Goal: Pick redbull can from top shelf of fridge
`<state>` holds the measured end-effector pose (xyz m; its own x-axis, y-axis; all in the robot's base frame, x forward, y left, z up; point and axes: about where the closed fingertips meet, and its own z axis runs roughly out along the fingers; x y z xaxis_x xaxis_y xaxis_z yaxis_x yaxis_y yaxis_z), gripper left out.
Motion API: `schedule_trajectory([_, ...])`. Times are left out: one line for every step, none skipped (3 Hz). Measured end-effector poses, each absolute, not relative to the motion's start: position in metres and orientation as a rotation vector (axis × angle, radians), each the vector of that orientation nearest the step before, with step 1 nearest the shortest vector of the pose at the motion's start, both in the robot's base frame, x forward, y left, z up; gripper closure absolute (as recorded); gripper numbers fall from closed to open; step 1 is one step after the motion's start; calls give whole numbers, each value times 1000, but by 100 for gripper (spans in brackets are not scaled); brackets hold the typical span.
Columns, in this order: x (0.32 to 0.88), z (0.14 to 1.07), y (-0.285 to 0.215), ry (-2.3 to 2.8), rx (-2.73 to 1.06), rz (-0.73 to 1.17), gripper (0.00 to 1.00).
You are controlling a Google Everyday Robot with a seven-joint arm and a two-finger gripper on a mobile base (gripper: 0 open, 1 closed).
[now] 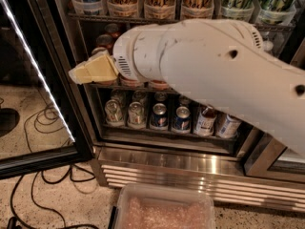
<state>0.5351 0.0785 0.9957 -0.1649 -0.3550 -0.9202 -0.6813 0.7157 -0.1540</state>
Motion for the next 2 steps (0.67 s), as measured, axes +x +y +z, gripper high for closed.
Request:
schedule_trajectory([547,1008,70,1738,-743,323,0])
schedule_trajectory([556,1017,80,1719,-708,358,0])
